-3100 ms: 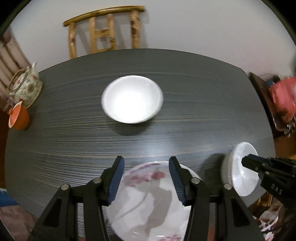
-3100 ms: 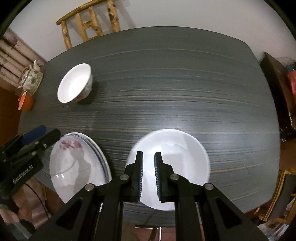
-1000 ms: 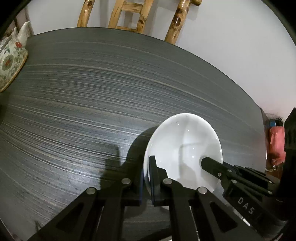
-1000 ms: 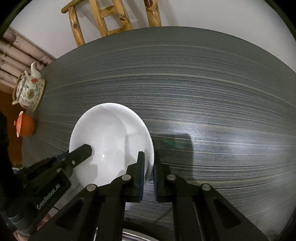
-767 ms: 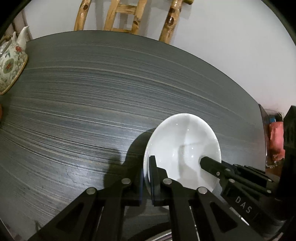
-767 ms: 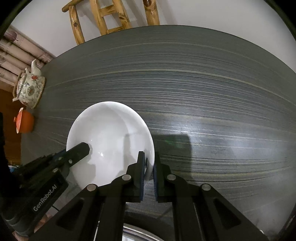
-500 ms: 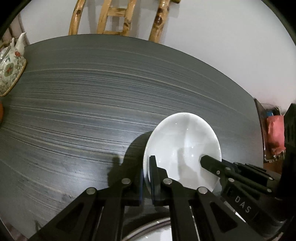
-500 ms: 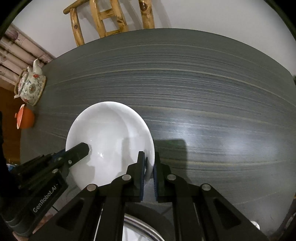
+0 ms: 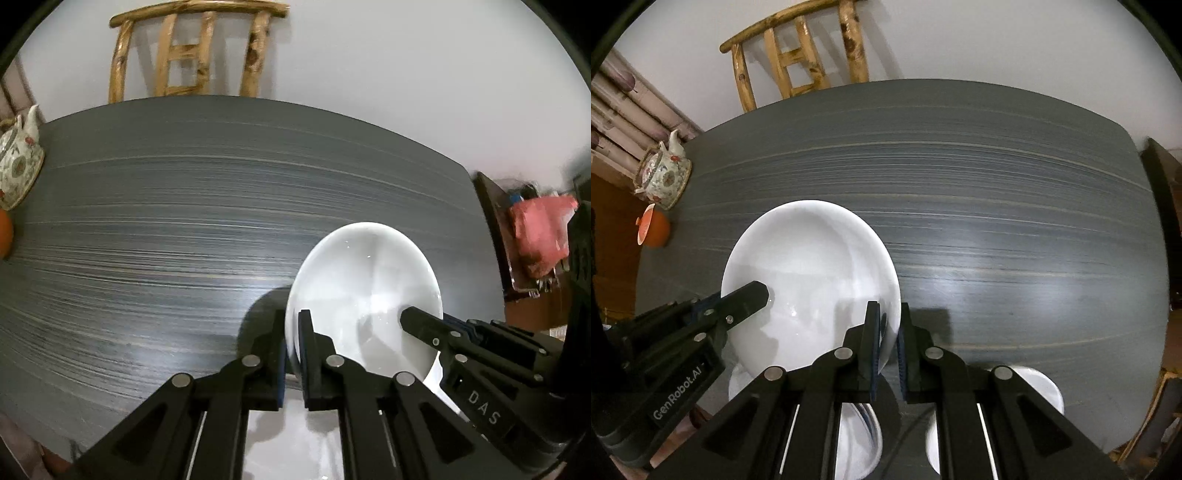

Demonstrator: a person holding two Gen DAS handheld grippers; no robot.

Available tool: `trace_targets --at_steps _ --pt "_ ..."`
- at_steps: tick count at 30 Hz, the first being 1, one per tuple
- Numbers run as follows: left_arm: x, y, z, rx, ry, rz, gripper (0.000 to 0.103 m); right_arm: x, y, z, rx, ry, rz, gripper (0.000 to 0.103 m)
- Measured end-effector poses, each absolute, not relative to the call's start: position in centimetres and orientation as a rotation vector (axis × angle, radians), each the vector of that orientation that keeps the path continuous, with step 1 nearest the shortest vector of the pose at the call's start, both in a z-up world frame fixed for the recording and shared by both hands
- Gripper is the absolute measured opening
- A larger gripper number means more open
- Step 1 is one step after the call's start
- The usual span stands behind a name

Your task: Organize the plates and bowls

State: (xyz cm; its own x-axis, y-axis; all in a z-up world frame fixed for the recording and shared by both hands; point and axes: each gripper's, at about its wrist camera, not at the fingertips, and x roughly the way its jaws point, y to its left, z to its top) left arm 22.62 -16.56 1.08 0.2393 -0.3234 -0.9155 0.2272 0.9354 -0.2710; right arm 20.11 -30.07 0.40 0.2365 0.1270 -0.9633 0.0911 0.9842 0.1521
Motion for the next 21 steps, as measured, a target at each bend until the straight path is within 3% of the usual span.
trace_targets --at_steps 21 --pt "14.8 -26.9 0.6 0.043 1.305 -0.486 0.008 10.6 -38.8 2.2 0.25 1.315 -0.101 0.009"
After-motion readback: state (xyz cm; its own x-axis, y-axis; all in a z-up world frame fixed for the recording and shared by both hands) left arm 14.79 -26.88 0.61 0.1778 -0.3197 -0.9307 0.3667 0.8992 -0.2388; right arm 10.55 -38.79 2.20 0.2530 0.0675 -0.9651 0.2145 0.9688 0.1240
